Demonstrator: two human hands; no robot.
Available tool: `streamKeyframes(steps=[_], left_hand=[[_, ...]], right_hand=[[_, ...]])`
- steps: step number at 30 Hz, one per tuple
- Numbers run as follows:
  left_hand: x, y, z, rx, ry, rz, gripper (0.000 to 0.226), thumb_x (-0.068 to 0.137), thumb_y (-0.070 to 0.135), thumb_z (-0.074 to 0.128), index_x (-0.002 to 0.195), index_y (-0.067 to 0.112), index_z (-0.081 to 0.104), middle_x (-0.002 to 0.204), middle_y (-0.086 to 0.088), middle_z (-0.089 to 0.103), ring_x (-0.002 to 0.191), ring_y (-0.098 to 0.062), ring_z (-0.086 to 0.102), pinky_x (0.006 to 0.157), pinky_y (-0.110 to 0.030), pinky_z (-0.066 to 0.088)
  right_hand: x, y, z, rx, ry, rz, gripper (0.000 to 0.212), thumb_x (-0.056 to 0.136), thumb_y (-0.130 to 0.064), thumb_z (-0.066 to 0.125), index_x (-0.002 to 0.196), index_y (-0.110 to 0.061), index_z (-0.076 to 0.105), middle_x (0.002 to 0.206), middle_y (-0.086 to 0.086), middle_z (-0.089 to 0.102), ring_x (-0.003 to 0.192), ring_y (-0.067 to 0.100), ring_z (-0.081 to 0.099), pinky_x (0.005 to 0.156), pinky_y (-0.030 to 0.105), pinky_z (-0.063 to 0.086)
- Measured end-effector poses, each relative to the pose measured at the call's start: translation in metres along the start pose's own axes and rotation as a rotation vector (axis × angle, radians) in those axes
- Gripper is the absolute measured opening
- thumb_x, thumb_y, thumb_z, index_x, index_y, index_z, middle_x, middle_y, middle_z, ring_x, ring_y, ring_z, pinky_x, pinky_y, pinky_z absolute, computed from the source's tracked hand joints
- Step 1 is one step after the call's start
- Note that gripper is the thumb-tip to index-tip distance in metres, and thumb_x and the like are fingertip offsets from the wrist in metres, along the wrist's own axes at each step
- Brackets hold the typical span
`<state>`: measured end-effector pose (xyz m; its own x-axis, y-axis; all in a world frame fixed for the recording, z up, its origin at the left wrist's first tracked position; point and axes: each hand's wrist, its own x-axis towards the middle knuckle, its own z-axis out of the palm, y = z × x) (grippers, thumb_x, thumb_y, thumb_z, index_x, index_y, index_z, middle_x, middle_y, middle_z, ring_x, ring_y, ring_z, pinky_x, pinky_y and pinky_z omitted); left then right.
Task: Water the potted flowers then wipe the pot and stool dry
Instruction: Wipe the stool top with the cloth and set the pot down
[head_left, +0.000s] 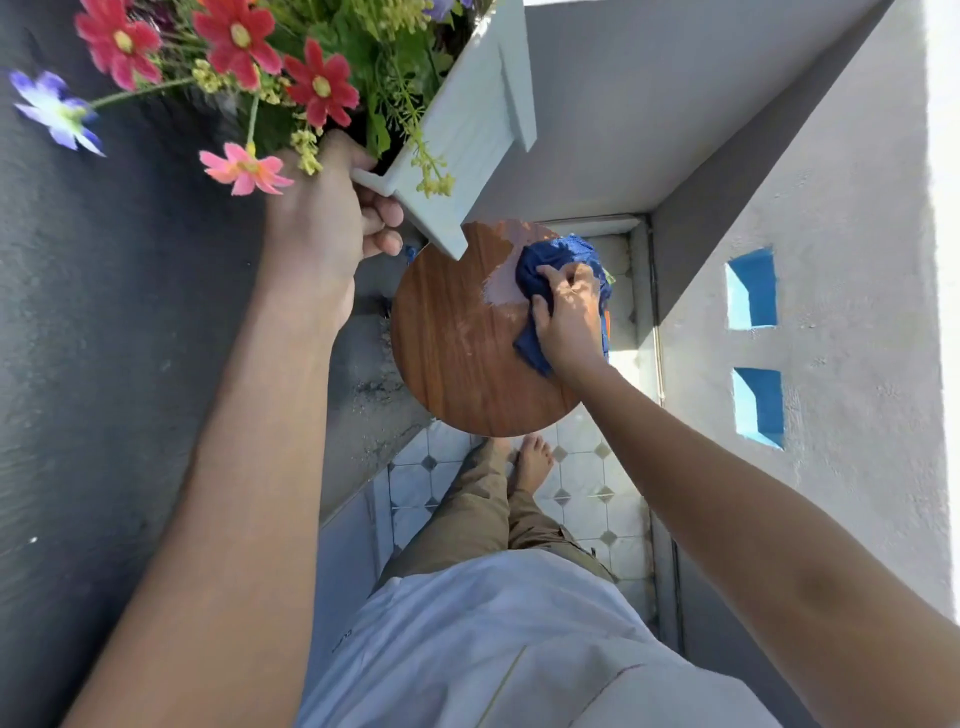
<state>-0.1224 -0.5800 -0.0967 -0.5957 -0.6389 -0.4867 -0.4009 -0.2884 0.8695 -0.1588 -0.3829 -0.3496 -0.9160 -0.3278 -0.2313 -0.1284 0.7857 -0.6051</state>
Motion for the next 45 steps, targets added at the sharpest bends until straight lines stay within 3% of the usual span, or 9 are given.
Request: streamKeyframes(steps=[7, 10, 14, 20, 26, 31, 35, 39, 45], left_hand=[[0.0, 0.004, 0.005, -0.012, 0.03, 0.057, 0.03, 0.089, 0.005, 0.04, 0.061, 0.01, 0.045, 0.05, -0.001, 0.051, 0.047, -0.014, 0.047, 0.044, -0.027, 0.035], [-0.001, 0.008, 0.006, -0.017, 0.049, 0.081, 0.029, 0.09, 0.005, 0.04, 0.062, 0.009, 0.045, 0.044, 0.005, 0.049, 0.048, -0.014, 0.048, 0.045, -0.027, 0.035], [-0.002, 0.011, 0.005, -0.033, 0.041, 0.091, 0.022, 0.091, 0.005, 0.038, 0.07, 0.008, 0.045, 0.042, 0.007, 0.049, 0.044, -0.012, 0.046, 0.046, -0.027, 0.036], [-0.004, 0.007, 0.005, -0.022, 0.043, 0.091, 0.033, 0.09, 0.004, 0.038, 0.059, 0.011, 0.045, 0.048, 0.002, 0.049, 0.047, -0.015, 0.045, 0.046, -0.027, 0.035], [-0.002, 0.005, 0.005, -0.028, 0.053, 0.083, 0.033, 0.09, 0.004, 0.038, 0.059, 0.011, 0.044, 0.052, -0.003, 0.049, 0.049, -0.015, 0.046, 0.045, -0.027, 0.035], [-0.003, 0.007, 0.006, -0.033, 0.034, 0.097, 0.036, 0.09, 0.004, 0.037, 0.056, 0.011, 0.046, 0.052, -0.003, 0.048, 0.047, -0.014, 0.044, 0.046, -0.028, 0.035], [-0.002, 0.004, 0.006, -0.021, 0.029, 0.104, 0.03, 0.09, 0.005, 0.038, 0.062, 0.01, 0.048, 0.049, 0.0, 0.051, 0.048, -0.014, 0.047, 0.047, -0.027, 0.037], [-0.002, -0.001, 0.006, -0.006, 0.039, 0.087, 0.03, 0.09, 0.006, 0.039, 0.062, 0.011, 0.047, 0.046, 0.002, 0.051, 0.05, -0.016, 0.048, 0.046, -0.027, 0.037], [-0.005, -0.012, 0.008, 0.036, 0.028, 0.062, 0.032, 0.088, 0.006, 0.039, 0.058, 0.013, 0.049, 0.051, -0.002, 0.052, 0.049, -0.016, 0.048, 0.045, -0.026, 0.037]], right_hand=[[-0.068, -0.066, 0.071, -0.082, -0.257, -0.479, 0.035, 0.089, -0.018, 0.053, 0.121, -0.011, 0.063, 0.115, 0.014, 0.053, 0.098, 0.034, 0.049, 0.077, 0.041, 0.048], [-0.074, -0.084, 0.089, -0.135, -0.38, -0.591, 0.04, 0.087, -0.011, 0.059, 0.127, -0.015, 0.061, 0.121, 0.012, 0.052, 0.103, 0.033, 0.047, 0.08, 0.041, 0.046], [-0.036, -0.09, 0.082, -0.192, -0.372, -0.645, 0.04, 0.092, -0.016, 0.056, 0.131, -0.022, 0.057, 0.125, 0.008, 0.049, 0.111, 0.031, 0.042, 0.086, 0.041, 0.04], [0.039, -0.078, 0.051, -0.074, -0.076, -0.309, 0.036, 0.09, -0.015, 0.055, 0.124, -0.02, 0.063, 0.12, 0.009, 0.054, 0.108, 0.032, 0.047, 0.084, 0.045, 0.046], [0.048, -0.02, 0.024, 0.045, 0.302, 0.222, 0.036, 0.091, -0.02, 0.047, 0.124, -0.014, 0.059, 0.126, 0.017, 0.052, 0.118, 0.035, 0.045, 0.104, 0.043, 0.034], [0.03, -0.014, 0.022, 0.068, 0.348, 0.273, 0.036, 0.092, -0.017, 0.046, 0.125, -0.015, 0.058, 0.125, 0.015, 0.051, 0.118, 0.034, 0.043, 0.104, 0.038, 0.027], [0.003, -0.033, 0.037, 0.001, 0.243, -0.007, 0.033, 0.093, -0.016, 0.05, 0.124, -0.014, 0.062, 0.119, 0.01, 0.053, 0.109, 0.028, 0.046, 0.096, 0.041, 0.045], [-0.05, -0.056, 0.07, -0.008, -0.045, -0.374, 0.031, 0.093, -0.015, 0.054, 0.122, -0.013, 0.063, 0.116, 0.011, 0.053, 0.102, 0.029, 0.047, 0.085, 0.043, 0.047], [-0.109, -0.045, 0.086, -0.045, -0.227, -0.552, 0.035, 0.09, -0.01, 0.058, 0.126, -0.013, 0.06, 0.116, 0.011, 0.053, 0.099, 0.03, 0.048, 0.082, 0.041, 0.048]])
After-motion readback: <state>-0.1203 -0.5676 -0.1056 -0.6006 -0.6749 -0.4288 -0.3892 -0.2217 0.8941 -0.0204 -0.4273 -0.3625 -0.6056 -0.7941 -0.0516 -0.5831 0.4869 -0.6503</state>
